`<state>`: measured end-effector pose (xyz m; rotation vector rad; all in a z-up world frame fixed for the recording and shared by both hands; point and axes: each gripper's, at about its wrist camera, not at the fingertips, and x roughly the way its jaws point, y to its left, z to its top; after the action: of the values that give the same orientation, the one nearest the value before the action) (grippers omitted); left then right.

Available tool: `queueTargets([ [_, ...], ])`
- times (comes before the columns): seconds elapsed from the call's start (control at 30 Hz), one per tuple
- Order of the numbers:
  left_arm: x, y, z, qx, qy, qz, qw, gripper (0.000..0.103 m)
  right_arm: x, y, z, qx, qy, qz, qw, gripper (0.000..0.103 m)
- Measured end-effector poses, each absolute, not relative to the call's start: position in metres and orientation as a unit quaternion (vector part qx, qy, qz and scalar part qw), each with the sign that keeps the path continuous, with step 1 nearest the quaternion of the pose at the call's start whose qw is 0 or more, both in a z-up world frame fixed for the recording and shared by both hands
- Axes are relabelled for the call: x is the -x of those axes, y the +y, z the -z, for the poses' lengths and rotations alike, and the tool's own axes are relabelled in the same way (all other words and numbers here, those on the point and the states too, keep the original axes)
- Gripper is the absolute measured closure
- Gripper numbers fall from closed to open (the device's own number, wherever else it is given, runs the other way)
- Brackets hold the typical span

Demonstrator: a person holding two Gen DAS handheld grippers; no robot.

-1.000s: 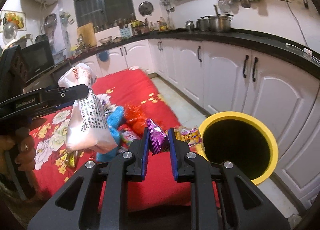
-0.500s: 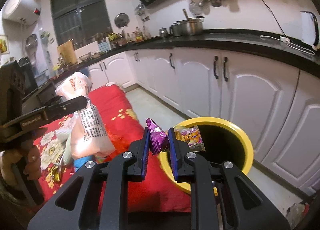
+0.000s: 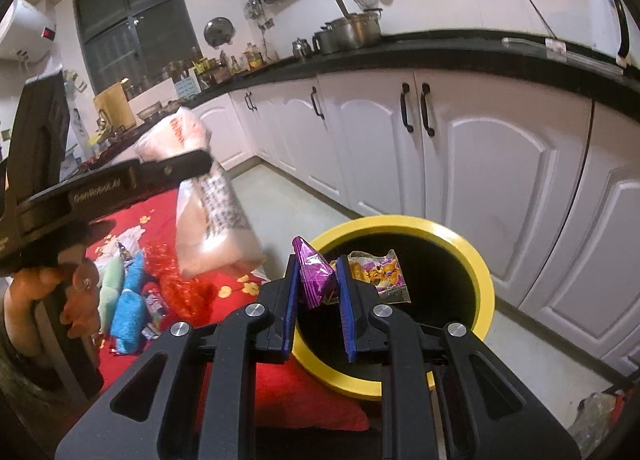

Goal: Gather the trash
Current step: 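Open both tools to drop the bag and wrappers into the bin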

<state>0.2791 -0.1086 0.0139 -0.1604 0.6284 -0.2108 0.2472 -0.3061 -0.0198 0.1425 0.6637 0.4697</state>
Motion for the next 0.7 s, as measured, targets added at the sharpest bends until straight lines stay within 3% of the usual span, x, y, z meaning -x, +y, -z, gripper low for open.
queueTargets([
  [0.4,-0.327,-0.127,0.020,0.075,0.345,0.095,0.931,0.064,-0.286,-0.302,0.065,-0.075,0.367,-0.229,0.899,0.081],
  [0.47,-0.333,-0.127,0.026,0.078,0.351,0.093,0.929,0.054,-0.291,-0.302,0.073,-0.072,0.373,-0.225,0.897,0.078],
  [0.53,-0.336,-0.127,0.032,0.085,0.360,0.095,0.924,0.045,-0.295,-0.303,0.083,-0.070,0.386,-0.221,0.893,0.067],
  [0.7,-0.334,-0.126,0.038,0.082,0.368,0.097,0.921,0.035,-0.296,-0.312,0.096,-0.069,0.397,-0.201,0.893,0.059],
])
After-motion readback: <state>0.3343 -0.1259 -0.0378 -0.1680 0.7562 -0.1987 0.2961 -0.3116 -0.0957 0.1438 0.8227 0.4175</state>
